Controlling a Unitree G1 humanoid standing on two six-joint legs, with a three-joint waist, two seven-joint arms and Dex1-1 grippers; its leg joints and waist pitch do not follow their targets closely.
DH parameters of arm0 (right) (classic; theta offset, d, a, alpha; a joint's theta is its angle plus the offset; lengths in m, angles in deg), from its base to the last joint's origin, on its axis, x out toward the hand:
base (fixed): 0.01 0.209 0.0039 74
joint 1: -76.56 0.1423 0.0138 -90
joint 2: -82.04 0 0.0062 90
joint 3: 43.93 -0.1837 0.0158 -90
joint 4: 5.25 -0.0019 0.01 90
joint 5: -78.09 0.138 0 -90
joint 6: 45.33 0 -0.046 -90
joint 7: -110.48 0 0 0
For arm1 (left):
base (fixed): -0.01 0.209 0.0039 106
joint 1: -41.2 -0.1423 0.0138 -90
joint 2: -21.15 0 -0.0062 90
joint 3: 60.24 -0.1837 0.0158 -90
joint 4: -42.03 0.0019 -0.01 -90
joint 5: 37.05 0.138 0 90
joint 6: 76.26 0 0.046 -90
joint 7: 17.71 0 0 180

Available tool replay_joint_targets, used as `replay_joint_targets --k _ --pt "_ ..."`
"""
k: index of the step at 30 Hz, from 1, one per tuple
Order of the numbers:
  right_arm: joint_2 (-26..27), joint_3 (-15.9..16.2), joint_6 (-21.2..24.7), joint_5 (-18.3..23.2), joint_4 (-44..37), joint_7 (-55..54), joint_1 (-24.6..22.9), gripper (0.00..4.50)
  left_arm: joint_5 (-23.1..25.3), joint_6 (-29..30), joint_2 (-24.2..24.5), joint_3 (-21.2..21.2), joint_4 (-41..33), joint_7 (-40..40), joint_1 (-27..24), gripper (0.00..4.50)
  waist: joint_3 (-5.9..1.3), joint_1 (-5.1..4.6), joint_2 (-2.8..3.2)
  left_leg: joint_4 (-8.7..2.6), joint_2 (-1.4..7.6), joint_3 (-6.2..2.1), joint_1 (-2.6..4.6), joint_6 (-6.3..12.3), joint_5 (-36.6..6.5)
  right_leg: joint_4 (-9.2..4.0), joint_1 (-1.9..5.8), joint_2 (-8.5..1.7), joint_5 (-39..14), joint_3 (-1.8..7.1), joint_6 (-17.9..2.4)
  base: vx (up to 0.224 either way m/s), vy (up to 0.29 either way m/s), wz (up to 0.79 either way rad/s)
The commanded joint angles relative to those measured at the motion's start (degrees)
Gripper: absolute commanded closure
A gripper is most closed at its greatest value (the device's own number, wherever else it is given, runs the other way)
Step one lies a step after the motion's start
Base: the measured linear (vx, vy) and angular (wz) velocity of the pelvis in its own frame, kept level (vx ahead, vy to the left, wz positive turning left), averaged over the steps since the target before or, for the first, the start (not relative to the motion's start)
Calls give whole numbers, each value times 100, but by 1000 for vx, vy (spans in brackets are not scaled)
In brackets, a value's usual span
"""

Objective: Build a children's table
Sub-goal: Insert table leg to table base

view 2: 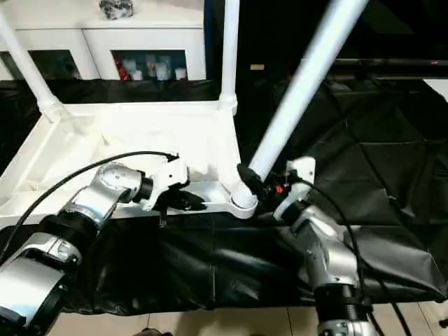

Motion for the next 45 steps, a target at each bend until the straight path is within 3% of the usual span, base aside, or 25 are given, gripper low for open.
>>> replay_joint_targets --k 1,10,15,17,26,33,35,42,45 --pt "21 -56 -169 -266 399 -194 -252 263 88 106 54 -10 159 -196 -69 450 -350 26 6 -418 331 -125 161 394 -1147 -448 223 -510 41 218 -1690 0 0 0" --pt "36 57 -768 -677 434 -445 -429 264 134 66 3 -48 235 -353 -34 450 -315 5 20 -489 334 -140 195 196 -1603 -518 206 -504 -494 231 -1575 0 0 0" --pt "-250 345 -975 -1039 626 -285 -334 264 164 -1 -3 -66 290 -398 -15 450 -306 -11 13 -511 333 -145 202 168 -1623 -541 226 -501 -570 229 -1527 0 0 0" --pt "-359 477 -910 -1141 682 -148 -272 264 174 -27 0 -88 304 -385 -12 450 -302 -34 -21 -513 327 -140 198 214 -1664 -560 229 -504 -656 231 -1519 0 0 0" --pt "-608 974 -145 -980 575 734 30 264 188 -148 64 -154 332 -271 8 450 -304 -22 -53 -498 335 -134 194 355 -1457 -567 226 -510 -665 234 -1500 0 0 0" --pt "-828 1307 81 -990 478 1439 103 264 236 -303 162 -236 315 -8 55 450 -345 11 -100 -468 338 -121 185 543 -1035 -515 263 -507 30 212 -1580 0 0 0" --pt "-850 1339 97 -1001 439 1495 99 264 236 -315 181 -237 311 18 66 450 -340 13 -109 -470 339 -116 181 560 -1038 -516 263 -508 15 209 -1587 0 0 0" --pt "-929 1516 272 -883 238 2051 8 264 31 -791 327 -229 274 633 148 450 -307 71 -74 -526 364 -124 207 318 -1514 -571 236 -519 -675 219 -1536 0 0 0" --pt "-964 1572 293 -877 217 2180 -6 264 -40 -858 358 -226 257 883 161 450 -313 84 -60 -541 379 -128 215 295 -1495 -551 223 -511 -534 215 -1557 0 0 0"
